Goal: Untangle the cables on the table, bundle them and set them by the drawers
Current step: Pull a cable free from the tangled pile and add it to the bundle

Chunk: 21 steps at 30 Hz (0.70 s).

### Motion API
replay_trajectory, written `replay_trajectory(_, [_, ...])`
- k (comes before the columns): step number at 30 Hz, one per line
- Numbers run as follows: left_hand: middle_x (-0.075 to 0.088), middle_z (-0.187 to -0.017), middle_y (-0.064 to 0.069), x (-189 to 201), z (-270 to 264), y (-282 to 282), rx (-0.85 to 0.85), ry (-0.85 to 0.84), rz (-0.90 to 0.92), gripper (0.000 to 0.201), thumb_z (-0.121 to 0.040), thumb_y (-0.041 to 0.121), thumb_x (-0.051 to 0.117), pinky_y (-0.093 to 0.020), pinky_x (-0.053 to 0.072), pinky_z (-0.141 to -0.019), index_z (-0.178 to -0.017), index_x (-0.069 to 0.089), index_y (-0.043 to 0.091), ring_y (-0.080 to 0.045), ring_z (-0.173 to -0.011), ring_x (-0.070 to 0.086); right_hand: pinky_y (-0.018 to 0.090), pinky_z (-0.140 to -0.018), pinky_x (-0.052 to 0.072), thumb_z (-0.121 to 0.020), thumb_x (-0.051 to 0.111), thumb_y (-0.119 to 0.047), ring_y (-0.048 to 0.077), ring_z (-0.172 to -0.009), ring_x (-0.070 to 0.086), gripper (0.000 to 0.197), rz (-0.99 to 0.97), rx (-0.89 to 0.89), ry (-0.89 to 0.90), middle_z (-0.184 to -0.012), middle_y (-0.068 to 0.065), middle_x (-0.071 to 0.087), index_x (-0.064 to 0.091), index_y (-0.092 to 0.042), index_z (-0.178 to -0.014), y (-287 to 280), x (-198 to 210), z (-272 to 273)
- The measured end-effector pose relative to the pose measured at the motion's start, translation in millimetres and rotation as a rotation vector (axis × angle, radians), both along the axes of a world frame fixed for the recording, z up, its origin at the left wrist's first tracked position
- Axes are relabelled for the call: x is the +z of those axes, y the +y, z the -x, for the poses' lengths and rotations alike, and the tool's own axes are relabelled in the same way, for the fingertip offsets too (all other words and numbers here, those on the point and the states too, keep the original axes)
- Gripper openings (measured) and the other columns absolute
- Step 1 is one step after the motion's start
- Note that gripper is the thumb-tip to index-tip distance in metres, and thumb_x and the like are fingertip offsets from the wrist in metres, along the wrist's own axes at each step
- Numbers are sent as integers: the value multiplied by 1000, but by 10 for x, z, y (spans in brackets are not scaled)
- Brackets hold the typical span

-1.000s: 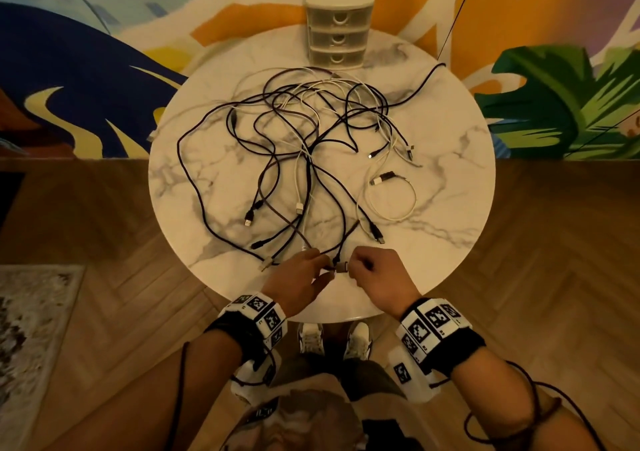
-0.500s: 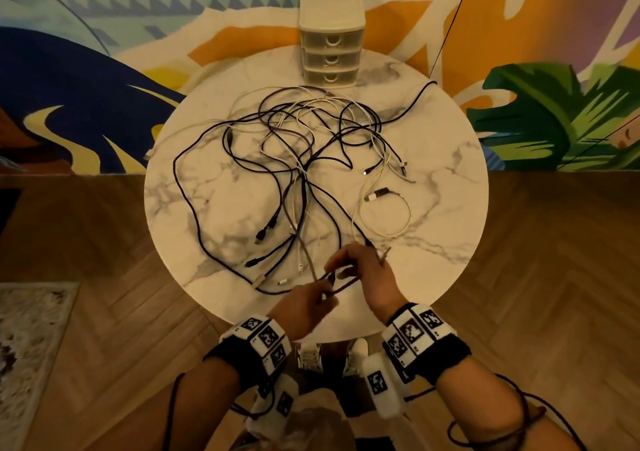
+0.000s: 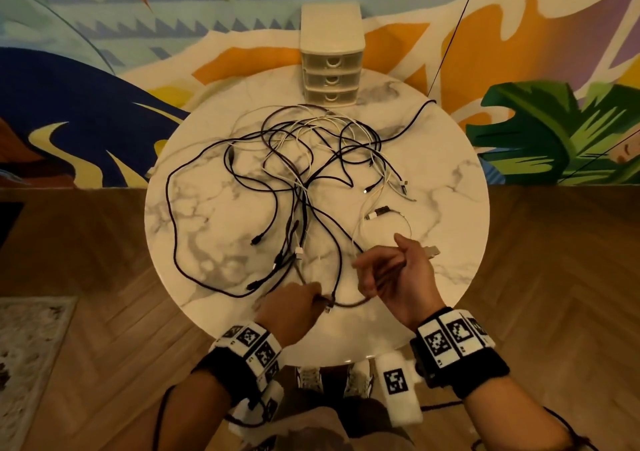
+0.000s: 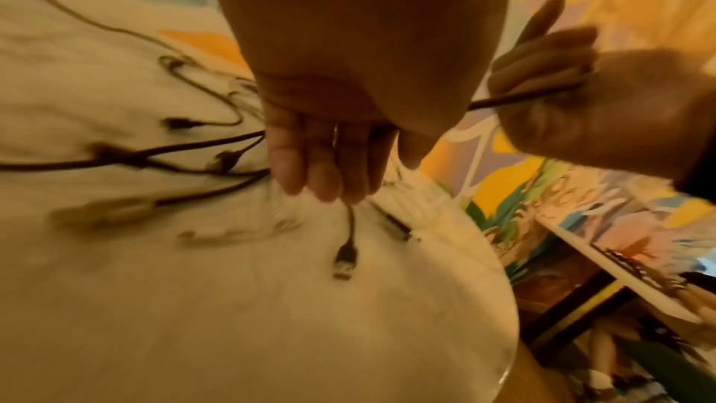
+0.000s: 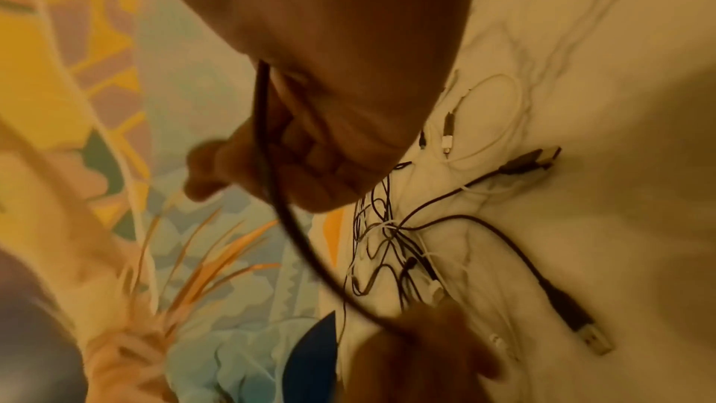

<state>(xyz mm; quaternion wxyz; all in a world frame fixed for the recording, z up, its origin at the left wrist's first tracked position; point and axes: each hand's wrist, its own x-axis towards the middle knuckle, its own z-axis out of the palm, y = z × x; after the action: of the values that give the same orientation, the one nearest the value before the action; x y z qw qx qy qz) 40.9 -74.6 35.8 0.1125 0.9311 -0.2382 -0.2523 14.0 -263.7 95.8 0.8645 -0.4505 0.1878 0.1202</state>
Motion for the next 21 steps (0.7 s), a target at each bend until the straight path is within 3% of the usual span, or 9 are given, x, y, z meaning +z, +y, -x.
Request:
replay_trajectory(4, [64,-89,-5,-163,-184,244,185,197,24,27,-97,39,37,-32,47,-69,-108,54,21,-24,-83,62,22,-45,30,-97,12,-38,17,-38,29,77,-88,-235,-32,-38,5,37,74,0,-72,-192,116,-105])
replay_trajectory(7, [67,-91,-7,36,-385,217,308,36,30,37,-97,48,32,-34,49,-70,-105,57,22,-26,-82,63,25,-49,28,-99,11,-48,13,-42,30,84,100,-434,-100,-40,3,39,72,-7,-60,-357,246,-167])
replay_trajectory(9, [66,-83,-5,330,-441,5,280,-168,-16,45,-97,52,25,-31,46,-64,-94,57,20,-26,-77,62,26,-57,36,-99,11,-50,15,-47,39,83,451,-319,-185,-44,8,49,67,-13,-48,-316,320,-147])
replay_trajectory(11, [62,-74,-2,640,-416,-272,177,-306,-47,45,-97,50,24,-29,43,-60,-91,57,21,-23,-69,60,28,-61,41,-92,14,-64,16,-48,47,81,786,67,-206,-49,11,57,63,-18,-46,-93,341,-85])
replay_trajectory(13, [62,-74,0,805,-318,-496,15,-361,-64,35,-97,44,31,-28,42,-60,-94,57,22,-21,-68,60,29,-59,40,-88,18,-69,8,-41,46,76,1005,343,-101,-43,0,54,58,-22,-45,98,267,-41])
replay_trajectory(15, [66,-80,-2,826,-207,-549,-65,-353,-35,31,-98,39,32,-31,42,-62,-103,56,20,-24,-72,63,27,-59,37,-92,26,-59,3,-40,43,59,992,333,36,-38,-8,47,53,-30,-48,163,177,-54])
replay_trajectory(16, [66,-81,-3,794,-153,-536,-90,-350,-23,31,-99,37,31,-33,43,-62,-110,54,19,-24,-71,62,26,-62,36,-95,29,-54,0,-44,45,49,945,310,59,-40,-11,48,56,-35,-58,150,127,-63])
replay_trajectory(19, [62,-78,0,538,-28,-402,-11,-196,115,26,-98,34,35,-32,45,-61,-121,43,27,-19,-67,57,18,-65,33,-99,29,-43,-6,-56,45,35,919,290,-15,-79,-14,65,64,-39,-100,67,44,-90])
replay_trajectory(21, [55,-72,4,247,-48,-265,172,11,229,19,-95,31,44,-28,44,-58,-114,46,30,-12,-61,52,18,-66,34,-101,29,-39,-10,-57,49,40,926,222,-71,-97,-8,69,68,-33,-101,11,41,-117])
